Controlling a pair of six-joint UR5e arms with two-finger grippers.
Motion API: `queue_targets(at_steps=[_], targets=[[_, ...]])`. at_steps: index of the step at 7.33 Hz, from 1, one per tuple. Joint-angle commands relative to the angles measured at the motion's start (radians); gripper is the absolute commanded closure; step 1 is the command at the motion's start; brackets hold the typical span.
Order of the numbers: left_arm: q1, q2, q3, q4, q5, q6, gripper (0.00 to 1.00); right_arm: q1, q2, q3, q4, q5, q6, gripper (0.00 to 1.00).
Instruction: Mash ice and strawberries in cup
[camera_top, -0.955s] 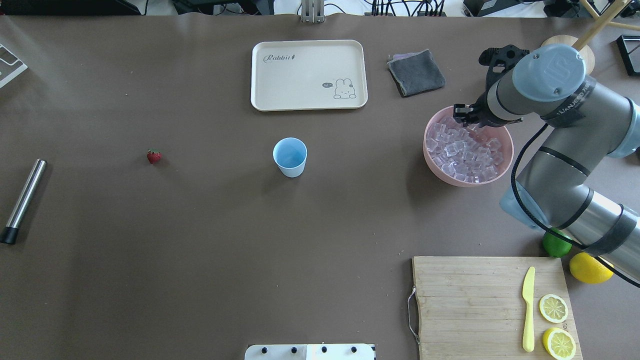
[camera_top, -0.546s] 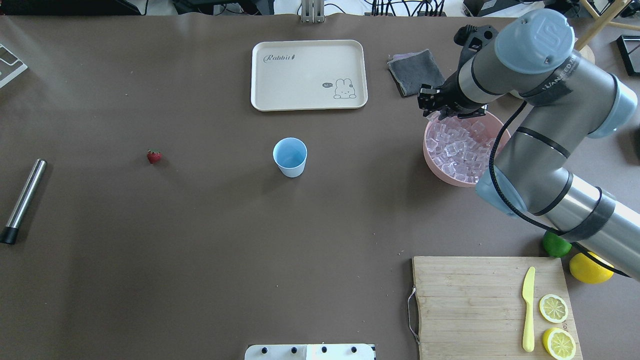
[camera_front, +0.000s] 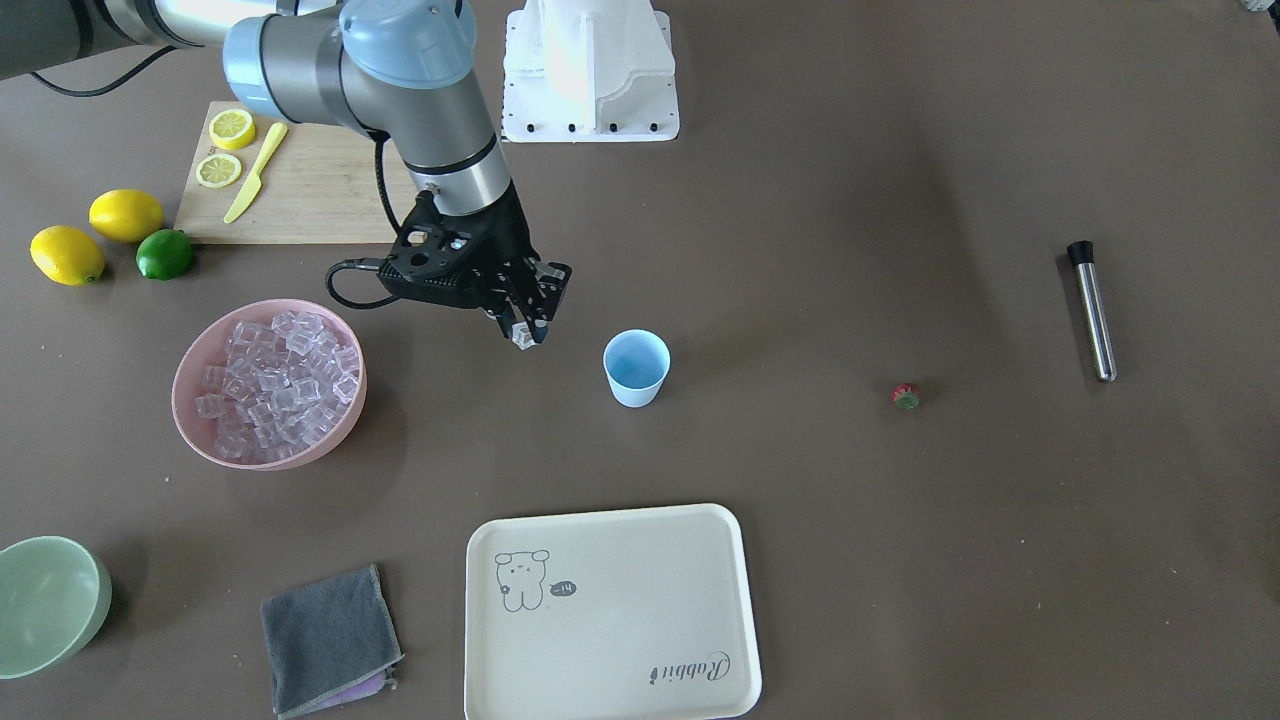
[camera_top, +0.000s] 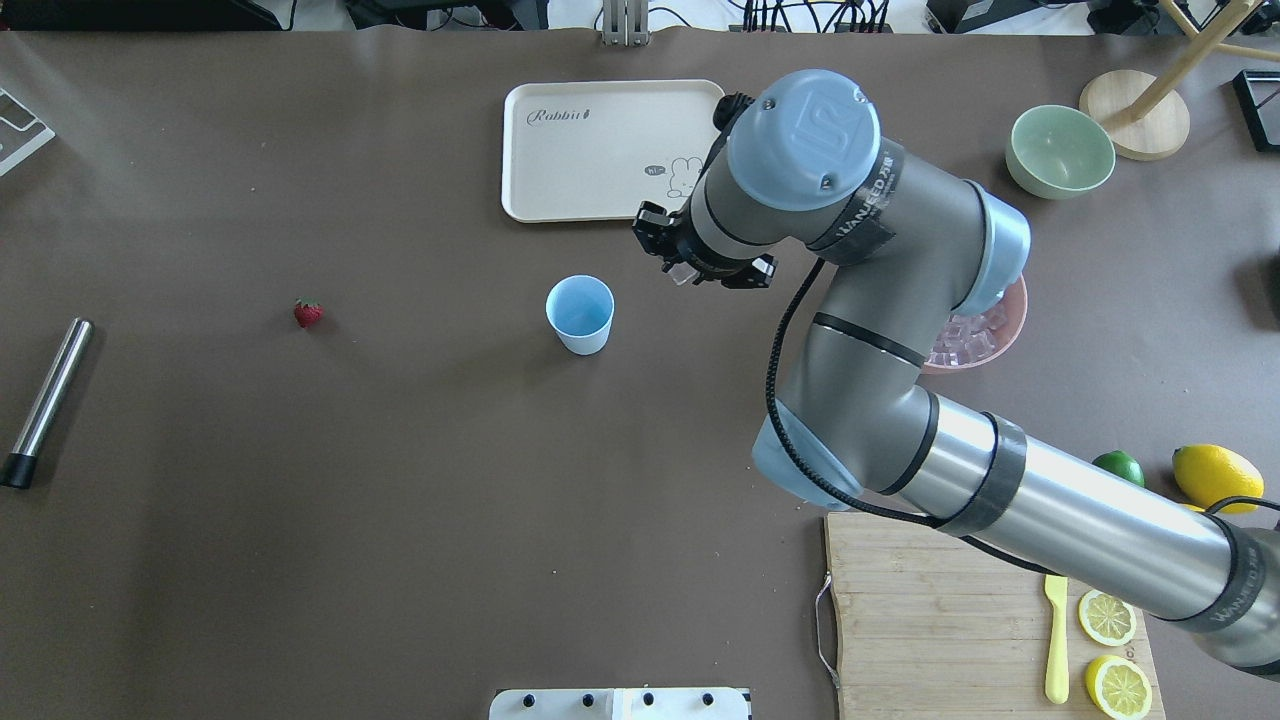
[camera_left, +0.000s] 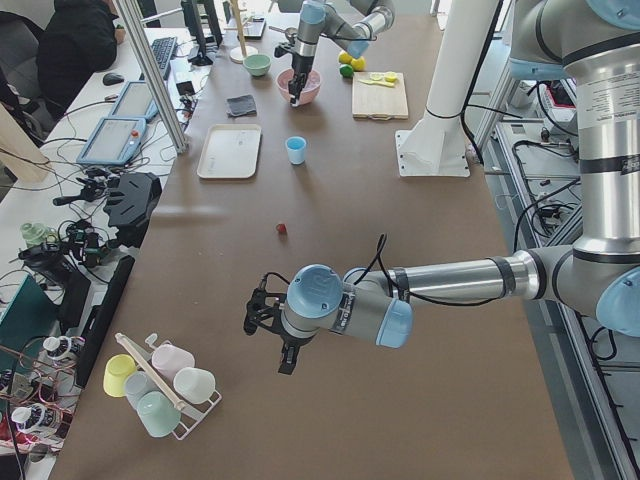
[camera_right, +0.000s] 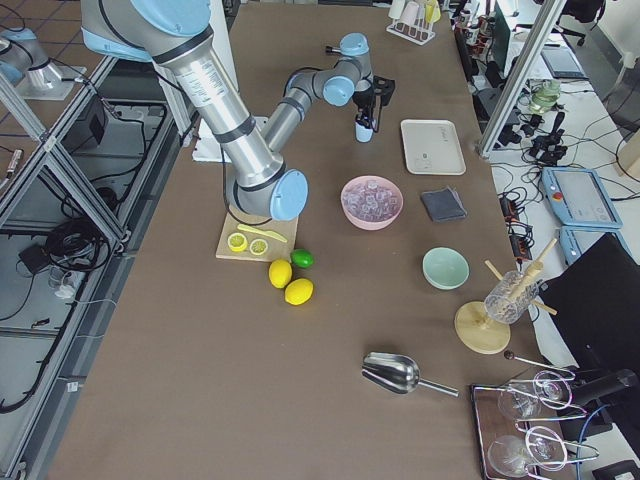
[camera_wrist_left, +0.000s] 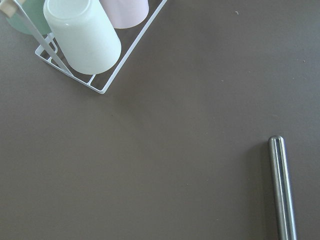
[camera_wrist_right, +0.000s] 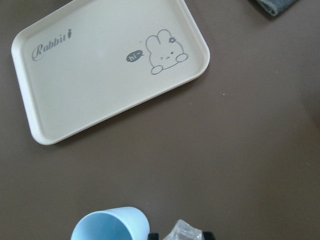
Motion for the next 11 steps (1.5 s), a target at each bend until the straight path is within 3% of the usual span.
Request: queue_targets(at_steps=[1,3,6,7,8,9,11], targets=[[0.001,-0.011,0.011,0.001,0.0,0.001,0.02,-0.073,0.095,-0.133,0.157,-0.032,0.013,0.85],[0.001,-0.012,0.013,0.001,0.0,0.001,0.02,-0.087,0.08,-0.197,0.285,-0.113,0.009,0.84],[0.001,-0.012,0.018,0.001,0.0,0.003,0.02,-0.086,0.071,-0.199,0.299,-0.119,0.004,0.82],[0.001,-0.012,0.019,0.001,0.0,0.001,0.02,-0.086,0.073,-0.187,0.299,-0.113,0.004,0.62],[0.001,-0.014,0.024,-0.001,0.0,0.003,0.02,-0.086,0.071,-0.185,0.296,-0.109,0.002,0.17],[0.001,-0.015,0.025,-0.001,0.0,0.003,0.02,-0.081,0.065,-0.185,0.296,-0.108,0.004,0.02],[0.001,-0.02,0.025,0.001,0.0,0.001,0.02,-0.055,-0.03,-0.097,0.287,-0.084,-0.033,0.04]])
